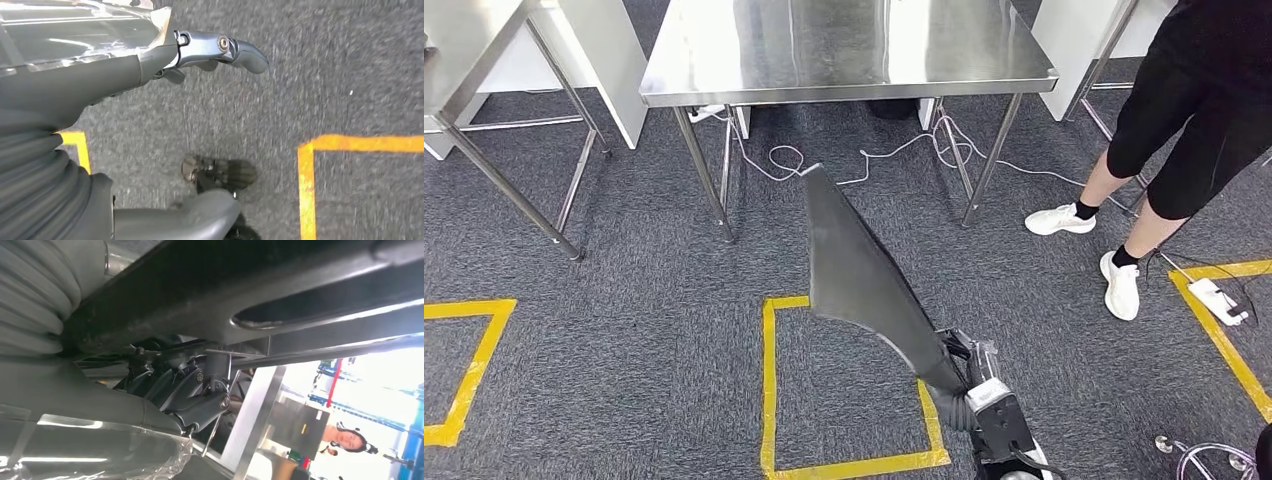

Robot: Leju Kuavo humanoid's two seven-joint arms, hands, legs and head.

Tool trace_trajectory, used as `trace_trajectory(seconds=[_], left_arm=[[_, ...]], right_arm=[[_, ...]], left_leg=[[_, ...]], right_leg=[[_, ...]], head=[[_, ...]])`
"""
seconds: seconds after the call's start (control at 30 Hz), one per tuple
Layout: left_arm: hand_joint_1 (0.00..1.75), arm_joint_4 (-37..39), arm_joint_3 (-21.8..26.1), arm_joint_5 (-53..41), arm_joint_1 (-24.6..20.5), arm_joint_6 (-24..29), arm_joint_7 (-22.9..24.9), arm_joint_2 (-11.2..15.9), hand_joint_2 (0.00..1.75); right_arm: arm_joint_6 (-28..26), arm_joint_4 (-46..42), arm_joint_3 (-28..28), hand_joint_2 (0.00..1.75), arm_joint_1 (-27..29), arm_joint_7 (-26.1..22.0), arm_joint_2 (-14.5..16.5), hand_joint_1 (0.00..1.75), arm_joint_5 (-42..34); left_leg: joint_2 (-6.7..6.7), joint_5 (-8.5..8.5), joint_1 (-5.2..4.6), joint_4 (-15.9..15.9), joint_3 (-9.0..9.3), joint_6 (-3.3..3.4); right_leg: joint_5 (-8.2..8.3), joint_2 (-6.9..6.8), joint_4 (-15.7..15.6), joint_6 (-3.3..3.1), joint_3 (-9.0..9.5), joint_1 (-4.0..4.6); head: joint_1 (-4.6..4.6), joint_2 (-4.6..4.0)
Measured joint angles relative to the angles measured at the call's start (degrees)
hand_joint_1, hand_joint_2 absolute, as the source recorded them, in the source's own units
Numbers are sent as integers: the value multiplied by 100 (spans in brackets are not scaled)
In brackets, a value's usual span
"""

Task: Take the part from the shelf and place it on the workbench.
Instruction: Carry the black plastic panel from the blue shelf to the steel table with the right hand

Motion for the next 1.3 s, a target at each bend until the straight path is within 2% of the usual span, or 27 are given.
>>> trace_trajectory(seconds=[0.07,0.1,0.13,0.2,0.27,0.33,0.4,0.47,0.53,0.57,0.6,0.63,0.7,0.73,0.8,0.83,0.9,0.93,0.97,1.07,1.1,1.13,1.17,1.2,1.23,1.27,1.3], left_arm=[[0,0,0,-7,3,2,12,1,175],[0,0,0,-16,7,3,17,1,175],[0,1,0,-30,10,3,20,0,175],[0,3,0,-67,15,3,14,-2,175],[0,4,-1,-92,16,2,2,-1,175],[0,4,-2,-96,17,3,-4,5,175],[0,5,-2,-96,14,3,-2,13,175],[0,8,-2,-97,1,3,2,17,175],[0,9,-2,-93,-2,4,10,18,175],[0,9,-1,-89,2,5,14,19,175],[0,9,-1,-84,6,7,19,20,175],[0,9,0,-80,9,9,21,21,175],[0,9,1,-76,15,17,24,29,175],[0,10,3,-76,19,21,25,38,175],[0,11,6,-76,28,35,27,56,175],[0,11,7,-76,31,41,28,60,175],[0,11,7,-78,35,49,28,63,175],[0,11,6,-81,33,49,27,63,175],[0,11,5,-84,27,49,25,63,175],[0,11,3,-92,19,47,24,62,175],[0,11,3,-93,21,46,24,60,175],[0,11,3,-94,22,45,24,58,175],[0,11,3,-96,23,43,24,56,175],[0,11,3,-98,25,40,24,53,175],[0,12,2,-102,26,39,24,51,175],[0,13,2,-104,26,37,24,50,175],[0,13,2,-105,25,37,25,49,175]], right_arm=[[-36,16,-1,175,18,-40,-3,175,-26],[-57,25,-2,175,32,-54,-6,175,-39],[-81,32,-5,175,47,-69,-12,175,-53],[-131,38,-11,175,73,-100,-28,175,-83],[-181,34,-13,175,105,-123,-40,175,-114],[-217,24,-13,175,158,-135,-49,175,-136],[-262,7,-16,175,190,-143,-60,175,-162],[-308,-11,-20,175,178,-158,-65,175,-202],[-327,-19,-17,175,166,-172,-66,175,-253],[-332,-17,-15,175,166,-175,-66,175,-279],[-337,-16,-12,175,165,-175,-65,175,-303],[-340,-16,-9,175,161,-175,-64,175,-324],[-342,-14,3,175,139,-175,-60,175,-358],[-342,-7,13,175,124,-175,-56,175,-371],[-343,7,29,175,96,-176,-48,175,-392],[-343,14,38,175,91,-176,-44,175,-397],[-358,18,51,175,69,-180,-44,175,-412],[-368,20,56,175,49,-186,-48,175,-422],[-379,21,58,175,27,-193,-52,175,-435],[-388,31,62,175,27,-207,-61,175,-459],[-388,36,63,175,40,-208,-63,175,-462],[-389,41,63,175,49,-208,-69,175,-466],[-391,45,63,175,54,-208,-77,175,-471],[-394,47,63,175,57,-208,-85,175,-476],[-398,50,63,175,62,-210,-94,175,-483],[-402,52,66,175,67,-213,-99,175,-489],[-405,50,69,175,74,-216,-100,175,-492]], left_leg=[[-15,-49,-5,2,39,10],[-27,-82,-6,4,73,5],[-40,-119,-6,4,121,-8],[-57,-210,-12,14,231,-53],[-63,-313,-32,34,286,-119],[-62,-386,-43,76,321,-182],[-45,-451,-22,195,354,-239],[-8,-591,8,633,147,-301],[25,-814,30,1324,-337,-355],[32,-890,36,1559,-564,-367],[35,-880,38,1631,-719,-363],[36,-752,35,1505,-771,-341],[36,-193,1,867,-671,-241],[37,6,-35,621,-626,-186],[23,173,-125,350,-573,-69],[15,125,-158,311,-549,-17],[-2,179,-152,136,-374,88],[1,170,-141,76,-282,117],[0,162,-127,35,-205,135],[-15,45,-127,16,-71,139],[-25,-10,-126,16,-12,131],[-38,-68,-126,17,60,120],[-48,-128,-126,17,142,105],[-55,-191,-125,15,199,86],[-60,-262,-131,27,274,61],[-63,-324,-138,36,320,30],[-65,-373,-144,57,353,-6]], right_leg=[[-152,1,562,5,-426,0],[-95,1,595,43,-522,0],[63,1,409,100,-507,-3],[494,-2,-326,202,-302,-12],[643,-5,-827,99,-143,-4],[595,5,-908,-87,-81,-6],[596,19,-924,-171,39,-38],[537,21,-933,-229,173,-49],[455,25,-933,-261,250,-32],[408,29,-933,-262,296,-24],[357,34,-933,-264,355,-16],[301,39,-934,-261,428,-9],[180,40,-944,-249,570,1],[129,45,-958,-232,627,5],[74,57,-989,-171,699,1],[87,64,-994,-116,750,17],[80,61,-944,-30,819,44],[52,58,-821,-3,763,53],[-14,57,-596,-7,634,48],[-348,57,335,-38,-72,37],[-427,56,451,-24,-253,36],[-408,55,389,10,-346,33],[-264,54,161,65,-358,31],[1,50,-177,126,-321,28],[264,37,-498,147,-282,24],[480,18,-735,124,-232,31],[643,4,-873,65,-198,36]], head=[[10,0],[15,0],[19,0],[34,0],[41,0],[37,0],[34,0],[23,0],[13,0],[14,0],[13,0],[12,0],[14,0],[21,1],[15,1],[7,1],[-8,0],[-3,0],[2,0],[13,0],[13,0],[14,0],[15,0],[16,0],[17,0],[24,0],[27,0]])
